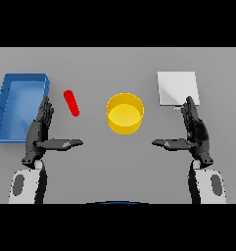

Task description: Pick up the red beaker and tilt it to pour out 1 green nut into yellow bowl. Pick up the yellow bowl and place it on the metallic measuring scale.

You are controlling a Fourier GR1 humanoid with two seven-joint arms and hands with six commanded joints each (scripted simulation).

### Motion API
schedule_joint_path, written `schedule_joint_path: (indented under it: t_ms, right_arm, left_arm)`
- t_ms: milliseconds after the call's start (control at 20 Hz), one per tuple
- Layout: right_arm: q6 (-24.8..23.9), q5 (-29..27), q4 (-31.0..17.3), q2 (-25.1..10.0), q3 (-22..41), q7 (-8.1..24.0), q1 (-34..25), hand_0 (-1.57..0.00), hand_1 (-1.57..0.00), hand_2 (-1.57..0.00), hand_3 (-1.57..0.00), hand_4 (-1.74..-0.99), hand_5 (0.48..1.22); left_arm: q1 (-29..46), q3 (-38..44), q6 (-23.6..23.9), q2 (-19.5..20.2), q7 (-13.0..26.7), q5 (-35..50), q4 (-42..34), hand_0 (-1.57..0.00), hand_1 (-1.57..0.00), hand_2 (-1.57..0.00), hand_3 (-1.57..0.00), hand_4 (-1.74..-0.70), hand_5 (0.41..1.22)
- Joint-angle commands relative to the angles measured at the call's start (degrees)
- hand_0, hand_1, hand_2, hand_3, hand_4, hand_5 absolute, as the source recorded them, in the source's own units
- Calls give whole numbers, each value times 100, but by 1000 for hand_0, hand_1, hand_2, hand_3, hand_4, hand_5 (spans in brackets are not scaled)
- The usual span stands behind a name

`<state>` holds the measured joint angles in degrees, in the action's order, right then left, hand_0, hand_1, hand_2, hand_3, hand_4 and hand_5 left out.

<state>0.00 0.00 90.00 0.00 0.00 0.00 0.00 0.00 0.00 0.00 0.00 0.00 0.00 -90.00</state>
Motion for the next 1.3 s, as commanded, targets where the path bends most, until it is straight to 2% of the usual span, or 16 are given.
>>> schedule_joint_path:
  t_ms: [0,250,300,350,400,450,550,650,900,1200,1250]
  right_arm:
    - [-10,3,-5,7,3,4,-10,1,1,1,1,-1071,578]
    - [-84,89,-32,87,71,21,-63,1,1,1,1,-1071,578]
    - [-270,755,136,-144,326,-377,92,1,1,1,1,-1071,578]
    - [-362,1102,285,-294,447,-578,195,1,1,1,1,-1072,577]
    - [-408,1370,430,-376,581,-661,290,1,1,1,1,-1066,576]
    - [-470,1571,522,-372,689,-591,362,1,1,1,1,-1064,577]
    - [-467,1644,568,-366,741,-448,296,1,1,1,1,-1084,585]
    - [-352,1530,658,-343,769,-425,352,1,1,1,1,-1118,600]
    - [-145,1251,666,-351,716,-496,367,1,1,1,1,-1189,626]
    - [-90,1190,643,-312,729,-583,406,1,1,1,1,-1225,627]
    - [-84,1143,622,-334,675,-483,356,1,1,1,1,-1229,626]
  left_arm:
    - [12,4,-2,6,-7,7,-8,1,1,1,1,-1141,660]
    - [145,25,-71,66,-82,51,-52,1,1,1,1,-1141,660]
    - [397,-209,-131,244,-205,-243,-401,1,1,1,1,-1141,660]
    - [602,-384,-175,362,-306,-452,-705,1,1,1,1,-1143,660]
    - [779,-506,-209,396,-257,-547,-918,1,1,1,1,-1144,660]
    - [870,-611,-216,410,-138,-632,-1110,1,1,1,1,-1142,662]
    - [957,-702,-224,468,109,-729,-1336,1,1,1,1,-1136,657]
    - [828,-672,-239,503,392,-718,-1256,1,1,1,1,-1139,652]
    - [210,-496,-260,484,517,-684,-420,1,1,1,1,-1145,643]
    - [-787,-176,-286,553,135,-707,998,1,1,1,1,-1176,640]
    - [-978,-146,-301,549,147,-693,1158,1,1,1,1,-1178,637]
